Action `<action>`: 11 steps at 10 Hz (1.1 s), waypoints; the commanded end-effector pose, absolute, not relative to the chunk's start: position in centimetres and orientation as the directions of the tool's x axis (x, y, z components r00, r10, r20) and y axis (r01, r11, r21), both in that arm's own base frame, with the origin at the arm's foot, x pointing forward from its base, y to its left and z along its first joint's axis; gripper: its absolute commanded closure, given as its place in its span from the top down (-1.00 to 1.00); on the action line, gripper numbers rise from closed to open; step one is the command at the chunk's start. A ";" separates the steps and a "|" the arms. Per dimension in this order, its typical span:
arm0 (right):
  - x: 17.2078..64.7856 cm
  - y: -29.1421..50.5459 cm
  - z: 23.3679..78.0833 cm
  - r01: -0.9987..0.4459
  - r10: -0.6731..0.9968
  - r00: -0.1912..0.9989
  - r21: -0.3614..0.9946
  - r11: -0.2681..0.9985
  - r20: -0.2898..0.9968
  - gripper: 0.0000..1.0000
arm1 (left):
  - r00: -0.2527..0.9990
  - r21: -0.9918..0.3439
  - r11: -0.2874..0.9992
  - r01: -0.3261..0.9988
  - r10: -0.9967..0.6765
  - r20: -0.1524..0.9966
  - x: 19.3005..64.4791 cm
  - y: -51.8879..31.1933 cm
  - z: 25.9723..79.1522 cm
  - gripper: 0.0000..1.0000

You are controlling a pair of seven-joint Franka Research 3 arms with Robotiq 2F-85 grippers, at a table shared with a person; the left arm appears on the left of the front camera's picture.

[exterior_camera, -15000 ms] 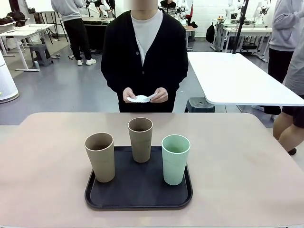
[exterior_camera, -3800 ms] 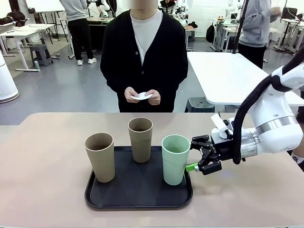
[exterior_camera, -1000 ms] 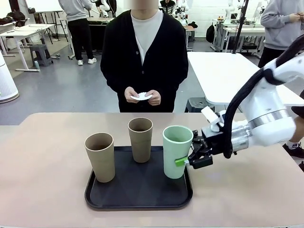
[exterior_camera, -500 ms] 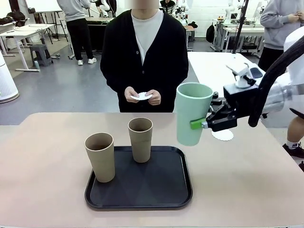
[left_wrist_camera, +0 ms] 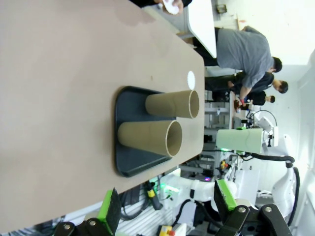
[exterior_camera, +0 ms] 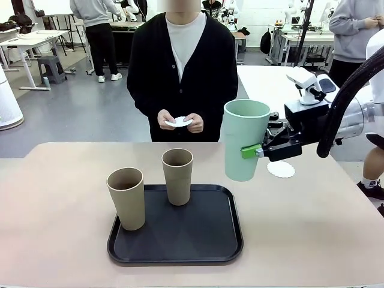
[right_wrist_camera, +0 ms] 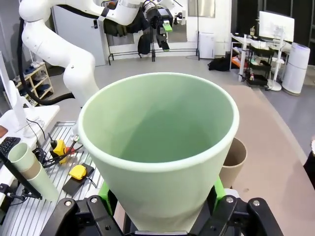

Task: Place coasters on the table and set cups on them.
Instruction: Pick up one Reusable plastic cup and place it on a coaster set by the human.

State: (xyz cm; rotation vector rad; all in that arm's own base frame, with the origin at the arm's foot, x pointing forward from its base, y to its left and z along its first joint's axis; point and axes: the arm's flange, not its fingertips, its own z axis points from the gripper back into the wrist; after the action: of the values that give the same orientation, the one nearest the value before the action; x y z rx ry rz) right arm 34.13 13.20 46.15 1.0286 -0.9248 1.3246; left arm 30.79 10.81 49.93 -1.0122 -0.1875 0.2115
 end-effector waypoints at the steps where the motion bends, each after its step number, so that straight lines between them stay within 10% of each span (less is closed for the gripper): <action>1: 34.0 13.3 46.2 -0.998 0.296 0.026 0.040 -0.040 0.955 0.31 | 0.963 -0.860 0.503 -0.080 0.262 0.064 30.8 10.9 50.0 1.00; 2: 34.1 13.2 46.2 -0.998 0.304 0.048 0.059 -0.026 0.951 0.70 | 0.963 -0.860 0.503 -0.080 0.262 0.064 30.8 10.9 50.0 1.00; 11: 49.7 -6.2 51.3 -0.960 0.320 0.165 0.078 0.268 0.933 0.70 | 0.963 -0.860 0.503 -0.080 0.262 0.064 30.8 10.9 50.0 1.00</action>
State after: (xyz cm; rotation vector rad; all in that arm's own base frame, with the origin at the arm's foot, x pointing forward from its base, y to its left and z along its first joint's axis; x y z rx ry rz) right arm 49.05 -5.86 50.86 0.8107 -1.0380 1.0525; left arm 30.78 10.83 49.95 -1.0123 -0.1878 0.2117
